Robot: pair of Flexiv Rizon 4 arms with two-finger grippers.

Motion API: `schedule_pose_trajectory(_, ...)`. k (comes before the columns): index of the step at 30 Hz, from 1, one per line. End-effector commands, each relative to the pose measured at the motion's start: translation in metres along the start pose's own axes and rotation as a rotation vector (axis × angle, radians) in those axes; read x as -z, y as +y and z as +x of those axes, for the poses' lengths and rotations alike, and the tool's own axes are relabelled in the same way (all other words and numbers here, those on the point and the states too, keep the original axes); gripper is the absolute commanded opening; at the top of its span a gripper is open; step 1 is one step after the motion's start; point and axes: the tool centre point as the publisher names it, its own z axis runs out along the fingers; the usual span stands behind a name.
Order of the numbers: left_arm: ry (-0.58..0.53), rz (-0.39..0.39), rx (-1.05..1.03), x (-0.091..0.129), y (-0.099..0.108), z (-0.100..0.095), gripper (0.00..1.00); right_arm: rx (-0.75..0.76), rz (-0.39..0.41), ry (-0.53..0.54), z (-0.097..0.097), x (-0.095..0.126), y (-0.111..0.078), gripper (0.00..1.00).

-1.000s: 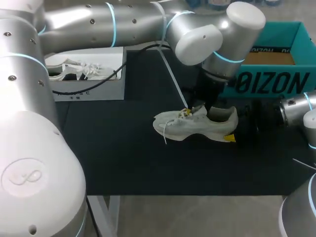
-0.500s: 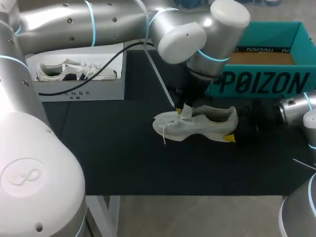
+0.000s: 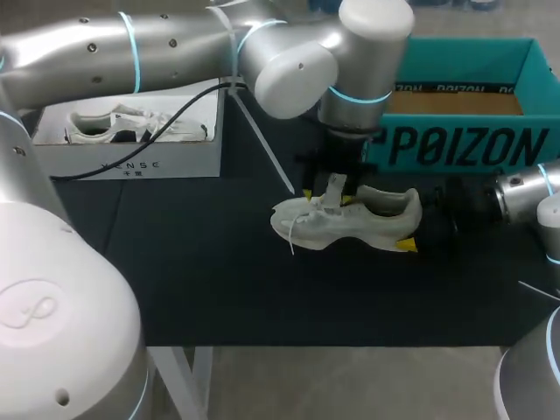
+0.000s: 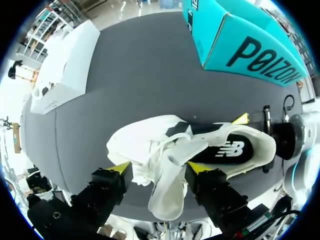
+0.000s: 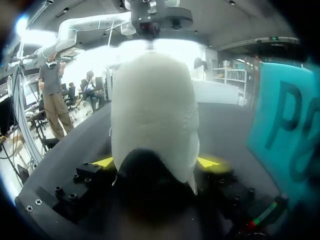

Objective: Take the shoe out of the shoebox, open the shoe tongue, remove and reinsert the insole, then place the shoe into the shoebox

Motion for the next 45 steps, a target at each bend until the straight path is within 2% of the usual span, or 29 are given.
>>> schedule_pose_trajectory(1,0.058,0.003,-0.004,0.002,0.002,0.0,0.86,-0.001,0.001,0.0,0.0,-0.007,-0.007,0.0)
schedule_pose_trajectory(2,0.064,0.004,-0.006,0.003,0.002,0.002,0.72,-0.001,0.001,0.0,0.0,-0.007,-0.007,0.0)
schedule_pose_trajectory(3,0.073,0.005,-0.007,0.004,0.002,0.003,0.49,-0.001,0.001,0.0,0.0,-0.007,-0.007,0.0)
schedule_pose_trajectory(6,0.094,0.006,-0.009,0.006,0.003,0.006,0.22,-0.001,0.001,0.0,0.0,-0.007,-0.007,0.0)
schedule_pose_trajectory(7,0.098,0.008,-0.01,0.006,0.003,0.006,0.05,-0.001,0.001,0.0,0.0,-0.007,-0.007,0.0)
schedule_pose_trajectory(8,0.1,0.009,-0.01,0.007,0.003,0.006,0.0,-0.001,0.001,0.0,0.0,-0.007,-0.007,0.0)
schedule_pose_trajectory(19,0.123,0.013,0.027,0.002,0.011,-0.02,0.0,-0.001,0.001,0.0,0.0,-0.007,-0.007,0.0)
schedule_pose_trajectory(25,0.142,-0.009,0.058,-0.013,0.017,-0.034,0.0,-0.001,0.001,0.0,0.0,-0.007,-0.007,0.0)
schedule_pose_trajectory(29,0.167,-0.026,0.068,-0.019,0.018,-0.036,0.0,-0.001,0.001,0.0,0.0,-0.007,-0.007,0.0)
schedule_pose_trajectory(30,0.178,-0.027,0.065,-0.02,0.018,-0.036,0.1,-0.001,0.001,0.0,0.0,-0.007,-0.007,0.0)
schedule_pose_trajectory(31,0.183,-0.022,0.064,-0.02,0.018,-0.036,0.29,-0.001,0.001,0.0,0.0,-0.007,-0.007,0.0)
schedule_pose_trajectory(32,0.187,-0.013,0.07,-0.017,0.018,-0.035,1.0,-0.001,0.001,0.0,0.0,-0.007,-0.007,0.0)
schedule_pose_trajectory(37,0.219,0.06,0.017,0.009,0.015,-0.025,1.0,-0.001,0.001,0.0,0.0,-0.007,-0.007,0.0)
schedule_pose_trajectory(41,0.188,0.095,-0.075,0.034,0.012,-0.012,1.0,-0.001,0.001,0.0,0.0,-0.007,-0.007,0.0)
schedule_pose_trajectory(43,0.165,0.098,-0.19,0.046,0.013,-0.002,1.0,-0.001,0.001,0.0,0.0,-0.007,-0.007,0.0)
schedule_pose_trajectory(45,0.089,0.088,-0.366,0.055,0.019,0.01,1.0,-0.001,0.001,0.0,0.0,-0.007,-0.007,0.0)
